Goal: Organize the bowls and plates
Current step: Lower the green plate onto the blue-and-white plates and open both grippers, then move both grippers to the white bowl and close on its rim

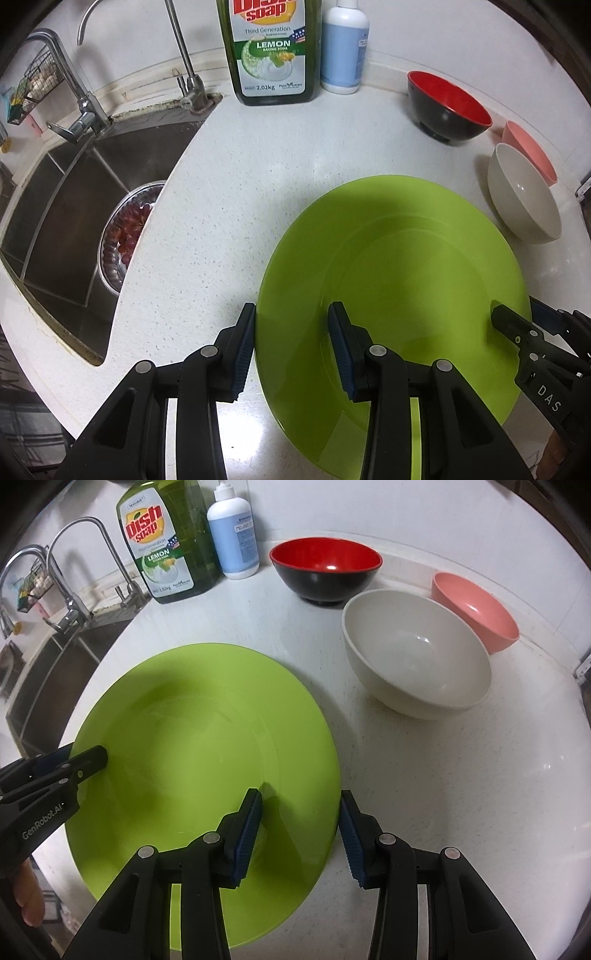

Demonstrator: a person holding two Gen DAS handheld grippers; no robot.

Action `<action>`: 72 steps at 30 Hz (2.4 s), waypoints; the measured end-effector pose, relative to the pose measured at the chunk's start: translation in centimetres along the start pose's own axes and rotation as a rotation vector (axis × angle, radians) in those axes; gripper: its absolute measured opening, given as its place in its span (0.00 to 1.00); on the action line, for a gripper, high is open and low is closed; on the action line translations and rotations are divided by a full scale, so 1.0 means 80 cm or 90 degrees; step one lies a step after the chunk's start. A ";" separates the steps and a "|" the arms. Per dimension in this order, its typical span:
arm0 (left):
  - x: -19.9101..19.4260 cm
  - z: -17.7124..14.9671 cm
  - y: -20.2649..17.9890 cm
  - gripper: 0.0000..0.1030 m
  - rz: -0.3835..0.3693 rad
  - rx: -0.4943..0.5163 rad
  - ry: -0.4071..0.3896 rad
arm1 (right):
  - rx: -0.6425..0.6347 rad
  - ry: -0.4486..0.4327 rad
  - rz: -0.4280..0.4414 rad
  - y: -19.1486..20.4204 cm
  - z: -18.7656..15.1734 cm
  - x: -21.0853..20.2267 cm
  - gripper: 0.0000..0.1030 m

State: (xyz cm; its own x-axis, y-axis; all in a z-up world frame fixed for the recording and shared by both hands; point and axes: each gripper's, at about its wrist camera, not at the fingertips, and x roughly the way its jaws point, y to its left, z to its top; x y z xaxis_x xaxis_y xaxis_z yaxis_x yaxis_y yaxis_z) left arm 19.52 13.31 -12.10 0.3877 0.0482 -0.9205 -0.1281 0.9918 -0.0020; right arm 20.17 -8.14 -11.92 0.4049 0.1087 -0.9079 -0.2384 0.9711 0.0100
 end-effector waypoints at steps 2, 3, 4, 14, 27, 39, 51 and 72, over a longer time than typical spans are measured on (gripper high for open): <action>0.002 0.000 0.000 0.38 0.001 0.000 0.004 | 0.000 0.005 -0.001 -0.001 0.000 0.003 0.42; 0.003 0.001 0.000 0.38 0.001 0.000 0.004 | 0.000 0.008 0.000 -0.001 0.000 0.004 0.42; 0.004 0.001 0.000 0.38 0.001 0.000 0.004 | 0.001 0.010 0.000 -0.001 0.000 0.005 0.42; 0.006 0.005 -0.001 0.38 0.010 0.007 0.008 | -0.007 0.017 -0.001 0.001 0.000 0.013 0.42; -0.010 0.010 -0.007 0.55 0.018 0.038 -0.028 | -0.011 0.010 0.016 -0.004 0.001 0.013 0.48; -0.069 0.029 -0.038 0.79 -0.029 0.090 -0.107 | 0.015 -0.053 0.029 -0.019 0.005 -0.035 0.54; -0.091 0.074 -0.099 0.83 -0.091 0.166 -0.152 | 0.082 -0.139 -0.018 -0.074 0.014 -0.097 0.60; -0.019 0.145 -0.195 0.79 -0.117 0.252 -0.112 | 0.199 -0.125 -0.056 -0.170 0.061 -0.055 0.60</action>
State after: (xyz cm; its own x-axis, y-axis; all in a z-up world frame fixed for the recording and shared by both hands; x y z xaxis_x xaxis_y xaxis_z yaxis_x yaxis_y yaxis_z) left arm 31.55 -0.87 -6.13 0.5241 -0.1474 -0.8388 0.3027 0.9528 0.0217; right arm 25.91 -20.81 -6.00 0.5803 0.0309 -0.8138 0.0742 0.9931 0.0906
